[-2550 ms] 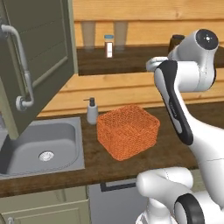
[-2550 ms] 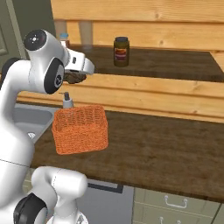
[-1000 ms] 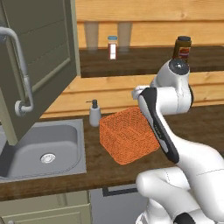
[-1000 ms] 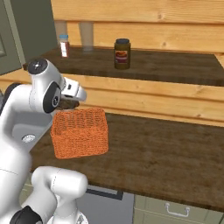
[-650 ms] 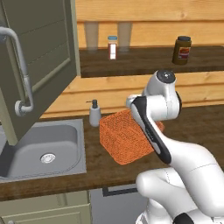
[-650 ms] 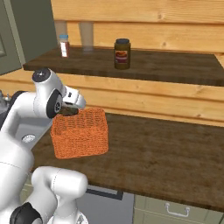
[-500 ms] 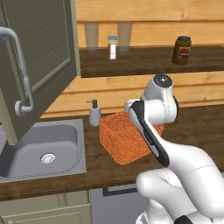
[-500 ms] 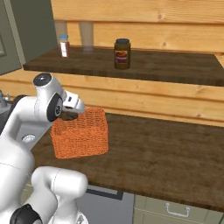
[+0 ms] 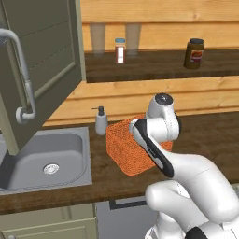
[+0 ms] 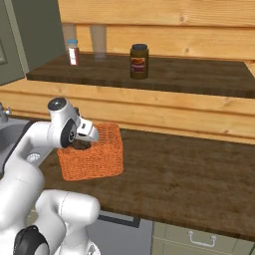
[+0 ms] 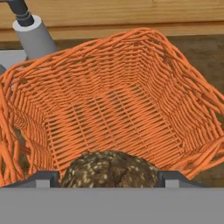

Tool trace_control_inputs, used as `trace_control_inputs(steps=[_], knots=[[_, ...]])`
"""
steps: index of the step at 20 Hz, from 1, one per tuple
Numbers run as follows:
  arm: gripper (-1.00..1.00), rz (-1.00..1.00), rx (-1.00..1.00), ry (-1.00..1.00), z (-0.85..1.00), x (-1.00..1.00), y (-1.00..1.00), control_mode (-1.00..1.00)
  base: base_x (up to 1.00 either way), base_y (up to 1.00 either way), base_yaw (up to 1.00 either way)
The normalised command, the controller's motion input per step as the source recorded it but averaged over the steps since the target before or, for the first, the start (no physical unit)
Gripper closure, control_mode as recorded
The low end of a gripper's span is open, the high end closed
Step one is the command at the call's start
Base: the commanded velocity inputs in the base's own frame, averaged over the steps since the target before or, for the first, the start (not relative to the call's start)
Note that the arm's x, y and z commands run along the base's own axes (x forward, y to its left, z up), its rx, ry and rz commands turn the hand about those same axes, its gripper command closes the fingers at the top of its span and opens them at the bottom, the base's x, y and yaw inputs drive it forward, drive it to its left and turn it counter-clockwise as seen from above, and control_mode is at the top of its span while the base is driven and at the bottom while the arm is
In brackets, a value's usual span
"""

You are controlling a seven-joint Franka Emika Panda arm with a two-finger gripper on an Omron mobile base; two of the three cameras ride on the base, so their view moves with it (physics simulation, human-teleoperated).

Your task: Open the cabinet, pick up the bread from the cabinet and place it in the basket. Then move the basket to the dining counter.

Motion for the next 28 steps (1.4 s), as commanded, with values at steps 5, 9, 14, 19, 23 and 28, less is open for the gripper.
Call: trace_control_inputs(steps=[5, 9, 14, 19, 23, 28], knots=[[1.00, 0.00, 0.00, 0.05, -0.03, 0.26, 0.05, -1.00, 0.00, 0.00, 0.00], [1.00, 0.00, 0.00, 0.06, -0.08, 0.27, 0.02, -1.00, 0.00, 0.00, 0.00], [1.00, 0.00, 0.00, 0.11, -0.29, 0.46, 0.07, -1.00, 0.00, 0.00, 0.00], [1.00, 0.00, 0.00, 0.09, -0.26, 0.46, 0.06, -1.00, 0.00, 0.00, 0.00], [1.00, 0.00, 0.00, 0.11, -0.30, 0.21, 0.00, -1.00, 0.00, 0.00, 0.00], [1.00, 0.00, 0.00, 0.10, -0.32, 0.21, 0.00, -1.00, 0.00, 0.00, 0.00]])
